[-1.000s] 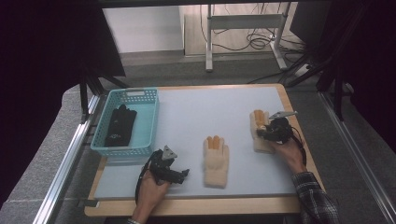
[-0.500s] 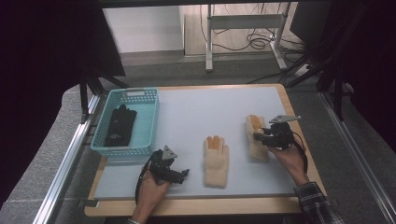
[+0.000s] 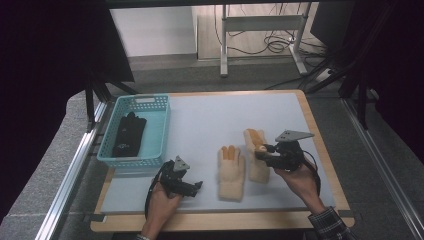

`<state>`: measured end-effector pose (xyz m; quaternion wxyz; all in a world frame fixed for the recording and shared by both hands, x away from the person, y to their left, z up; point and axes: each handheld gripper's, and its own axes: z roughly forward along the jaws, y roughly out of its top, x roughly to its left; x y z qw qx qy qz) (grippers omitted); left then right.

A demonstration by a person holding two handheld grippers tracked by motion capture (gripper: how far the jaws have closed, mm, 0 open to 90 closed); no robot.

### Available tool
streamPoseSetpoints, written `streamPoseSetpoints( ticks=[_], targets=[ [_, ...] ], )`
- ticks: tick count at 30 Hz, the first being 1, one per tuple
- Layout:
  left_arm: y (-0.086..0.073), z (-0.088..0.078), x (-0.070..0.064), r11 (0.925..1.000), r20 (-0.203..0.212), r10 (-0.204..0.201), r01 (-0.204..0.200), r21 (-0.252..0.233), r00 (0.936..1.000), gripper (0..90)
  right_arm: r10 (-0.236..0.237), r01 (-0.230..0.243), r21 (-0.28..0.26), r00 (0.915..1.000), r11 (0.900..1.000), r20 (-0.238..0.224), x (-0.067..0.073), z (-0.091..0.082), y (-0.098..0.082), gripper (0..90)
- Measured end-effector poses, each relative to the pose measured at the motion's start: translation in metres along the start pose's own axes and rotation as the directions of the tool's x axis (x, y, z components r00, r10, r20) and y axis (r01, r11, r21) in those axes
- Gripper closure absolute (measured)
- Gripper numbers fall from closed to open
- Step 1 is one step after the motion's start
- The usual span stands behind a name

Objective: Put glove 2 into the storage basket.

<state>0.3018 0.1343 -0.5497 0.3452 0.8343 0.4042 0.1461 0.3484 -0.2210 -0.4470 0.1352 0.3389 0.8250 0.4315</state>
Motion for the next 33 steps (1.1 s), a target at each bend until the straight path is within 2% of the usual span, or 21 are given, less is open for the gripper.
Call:
streamPoseSetpoints(
  ticks=[10, 16, 21, 26, 29, 33],
  targets=[
    [0.000, 0.000, 0.000, 1.0000, 0.001, -0.004, 0.004, 0.000, 1.0000, 0.3, -0.008, 0.010, 0.025, 0.9984, 1.000, -0.056, 0.052, 0.015, 0.003, 55.7],
    [0.000, 0.000, 0.000, 1.0000, 0.001, -0.004, 0.004, 0.000, 1.0000, 0.4, -0.012, 0.014, 0.056, 0.9995, 0.998, -0.030, 0.076, 0.035, 0.000, 55.7],
    [0.000, 0.000, 0.000, 1.0000, 0.000, 0.000, 0.000, 0.000, 1.0000, 0.4, -0.011, 0.009, 0.082, 0.9996, 0.997, 0.026, 0.085, 0.052, -0.005, 55.7],
    [0.000, 0.000, 0.000, 1.0000, 0.001, -0.003, 0.003, -0.001, 1.0000, 0.4, 0.003, -0.009, 0.108, 0.9987, 0.994, 0.050, 0.085, 0.073, -0.013, 53.0],
    [0.000, 0.000, 0.000, 1.0000, 0.000, -0.002, 0.002, -0.001, 1.0000, 0.4, 0.003, -0.007, 0.098, 0.9990, 0.995, 0.044, 0.086, 0.081, -0.018, 46.5],
    [0.000, 0.000, 0.000, 1.0000, 0.001, 0.000, 0.000, 0.001, 1.0000, 0.5, -0.011, 0.012, 0.090, 0.9999, 0.996, -0.006, 0.080, 0.072, -0.011, 32.3]
  ],
)
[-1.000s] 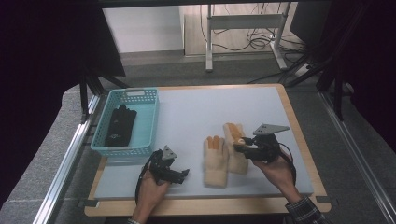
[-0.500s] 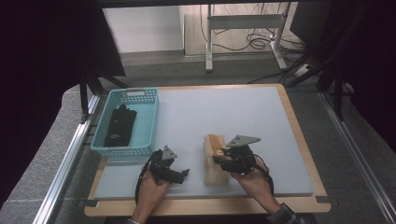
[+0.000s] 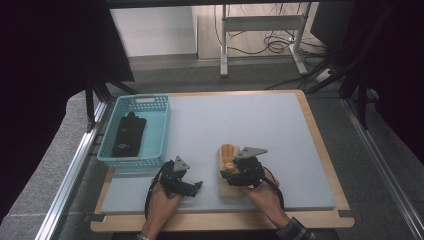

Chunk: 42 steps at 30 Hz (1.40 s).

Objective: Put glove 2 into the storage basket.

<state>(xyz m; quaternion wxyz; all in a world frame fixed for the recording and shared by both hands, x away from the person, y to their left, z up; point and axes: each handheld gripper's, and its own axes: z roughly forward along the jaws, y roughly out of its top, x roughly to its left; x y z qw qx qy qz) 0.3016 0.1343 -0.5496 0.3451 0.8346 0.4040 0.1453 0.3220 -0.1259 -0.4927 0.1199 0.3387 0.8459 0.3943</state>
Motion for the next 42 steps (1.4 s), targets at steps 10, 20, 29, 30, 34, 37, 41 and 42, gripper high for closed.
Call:
streamPoseSetpoints(
  ticks=[10, 20, 29, 30, 34, 37, 41, 42],
  targets=[
    [0.000, 0.000, 0.000, 1.0000, -0.001, -0.002, 0.002, -0.002, 1.0000, 0.4, 0.021, -0.020, -0.011, 0.9980, 1.000, 0.059, -0.048, -0.031, -0.008, 32.3],
    [0.000, 0.000, 0.000, 1.0000, 0.000, -0.001, 0.001, 0.000, 1.0000, 0.4, -0.023, 0.026, 0.056, 0.9986, 0.998, -0.048, -0.048, -0.029, -0.043, 72.3],
    [-0.002, -0.003, -0.001, 0.9988, -0.045, -0.040, 0.038, -0.032, 0.9982, 3.4, -0.076, 0.089, 0.110, 0.9899, 0.990, -0.120, -0.035, -0.018, -0.053, 84.8],
    [-0.002, -0.004, 0.000, 0.9986, -0.023, -0.045, 0.045, -0.028, 0.9987, 3.3, -0.077, 0.091, 0.113, 0.9897, 0.989, -0.121, -0.034, -0.017, -0.053, 85.0],
    [-0.007, -0.008, 0.000, 0.9991, -0.023, -0.042, 0.042, -0.008, 0.9989, 2.8, -0.080, 0.094, 0.101, 0.9881, 0.990, -0.131, -0.030, -0.013, -0.052, 85.0],
    [-0.011, -0.011, 0.004, 0.9994, -0.035, -0.036, 0.036, -0.001, 0.9988, 1.9, -0.096, 0.109, 0.095, 0.9861, 0.990, -0.136, -0.022, -0.007, -0.049, 84.6],
    [-0.016, -0.015, 0.010, 0.9990, -0.055, -0.044, 0.044, -0.006, 0.9975, 0.8, -0.127, 0.139, 0.084, 0.9825, 0.987, -0.136, -0.012, 0.004, -0.043, 84.3],
    [-0.017, -0.016, 0.010, 0.9991, -0.057, -0.043, 0.042, -0.005, 0.9975, 0.8, -0.130, 0.142, 0.084, 0.9823, 0.986, -0.135, -0.009, 0.007, -0.040, 84.3]
  ],
)
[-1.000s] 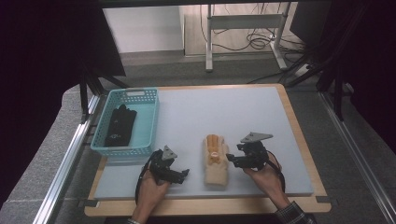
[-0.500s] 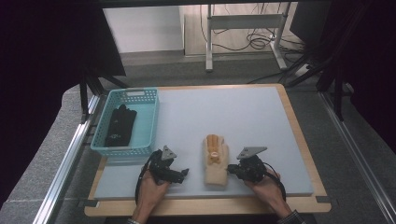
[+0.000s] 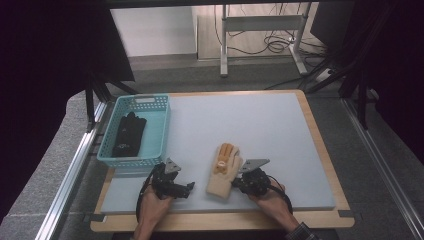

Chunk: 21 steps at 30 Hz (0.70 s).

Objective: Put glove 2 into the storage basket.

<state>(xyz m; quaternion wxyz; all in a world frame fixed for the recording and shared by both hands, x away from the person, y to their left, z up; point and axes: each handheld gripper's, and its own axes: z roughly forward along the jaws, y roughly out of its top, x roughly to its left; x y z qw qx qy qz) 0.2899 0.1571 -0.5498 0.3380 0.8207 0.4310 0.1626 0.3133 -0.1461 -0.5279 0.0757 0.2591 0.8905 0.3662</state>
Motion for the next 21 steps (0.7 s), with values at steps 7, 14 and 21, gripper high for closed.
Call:
streamPoseSetpoints(
  ticks=[7, 14, 21],
  targets=[
    [-0.004, -0.003, 0.003, 1.0000, -0.006, -0.003, 0.003, -0.003, 1.0000, 1.7, -0.014, 0.014, -0.008, 0.9999, 1.000, 0.004, 0.004, 0.020, 0.018, 84.4],
    [-0.005, -0.003, 0.006, 0.9999, 0.011, -0.011, 0.011, -0.004, 0.9999, 3.6, 0.001, 0.000, -0.029, 0.9998, 1.000, 0.018, 0.004, 0.035, 0.029, 84.3],
    [-0.004, -0.002, 0.005, 0.9997, 0.006, -0.026, 0.026, 0.000, 0.9996, 2.7, 0.008, -0.007, -0.036, 0.9998, 0.999, 0.016, 0.003, 0.041, 0.034, 82.4]
  ],
)
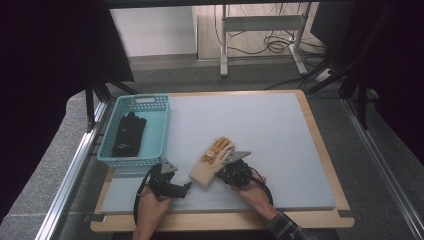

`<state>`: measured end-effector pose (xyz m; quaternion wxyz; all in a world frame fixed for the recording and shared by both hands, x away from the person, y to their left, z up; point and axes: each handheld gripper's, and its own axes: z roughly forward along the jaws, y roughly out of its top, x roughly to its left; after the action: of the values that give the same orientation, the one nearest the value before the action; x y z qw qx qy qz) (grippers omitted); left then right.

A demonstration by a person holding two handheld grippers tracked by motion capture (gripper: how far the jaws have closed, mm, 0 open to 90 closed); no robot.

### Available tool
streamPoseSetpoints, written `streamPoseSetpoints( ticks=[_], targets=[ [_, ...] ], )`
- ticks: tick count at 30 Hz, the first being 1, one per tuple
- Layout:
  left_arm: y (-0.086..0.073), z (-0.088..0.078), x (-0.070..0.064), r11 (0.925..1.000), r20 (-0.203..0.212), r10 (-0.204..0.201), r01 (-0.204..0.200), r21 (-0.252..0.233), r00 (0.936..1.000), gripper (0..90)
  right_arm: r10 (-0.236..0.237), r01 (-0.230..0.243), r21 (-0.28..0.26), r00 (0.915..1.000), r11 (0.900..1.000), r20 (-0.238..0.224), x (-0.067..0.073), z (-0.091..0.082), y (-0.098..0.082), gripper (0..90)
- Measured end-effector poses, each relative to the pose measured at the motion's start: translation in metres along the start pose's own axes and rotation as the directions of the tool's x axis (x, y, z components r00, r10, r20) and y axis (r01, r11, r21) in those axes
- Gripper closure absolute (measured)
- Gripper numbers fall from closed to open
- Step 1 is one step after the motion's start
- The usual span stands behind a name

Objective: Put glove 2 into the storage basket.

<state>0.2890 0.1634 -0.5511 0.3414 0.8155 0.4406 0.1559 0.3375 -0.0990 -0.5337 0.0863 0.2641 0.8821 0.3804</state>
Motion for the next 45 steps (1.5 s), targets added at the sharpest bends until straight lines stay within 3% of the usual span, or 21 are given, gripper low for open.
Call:
streamPoseSetpoints(
  ticks=[3, 13, 28, 33, 45],
  targets=[
    [0.000, 0.000, 0.000, 1.0000, -0.001, -0.003, 0.003, -0.002, 1.0000, 2.4, 0.009, -0.009, 0.009, 1.0000, 1.000, -0.002, 0.000, -0.003, 0.000, 77.1],
    [0.000, 0.001, 0.000, 0.9999, -0.001, -0.008, 0.008, -0.007, 1.0000, 2.3, -0.025, 0.026, -0.016, 0.9976, 1.000, 0.064, -0.009, -0.027, -0.002, 60.7],
    [0.000, 0.000, 0.000, 1.0000, 0.001, -0.005, 0.005, -0.005, 1.0000, 2.3, 0.060, -0.054, -0.046, 0.9878, 0.997, 0.144, -0.045, -0.065, -0.019, 29.5],
    [-0.001, 0.000, 0.000, 1.0000, 0.001, -0.005, 0.005, -0.006, 1.0000, 2.3, 0.092, -0.081, -0.061, 0.9765, 0.995, 0.195, -0.056, -0.076, -0.028, 24.8],
    [-0.001, 0.000, 0.000, 1.0000, 0.002, -0.005, 0.006, -0.006, 1.0000, 2.3, 0.173, -0.158, -0.074, 0.9361, 0.985, 0.306, -0.083, -0.099, -0.058, 20.3]
  ],
)
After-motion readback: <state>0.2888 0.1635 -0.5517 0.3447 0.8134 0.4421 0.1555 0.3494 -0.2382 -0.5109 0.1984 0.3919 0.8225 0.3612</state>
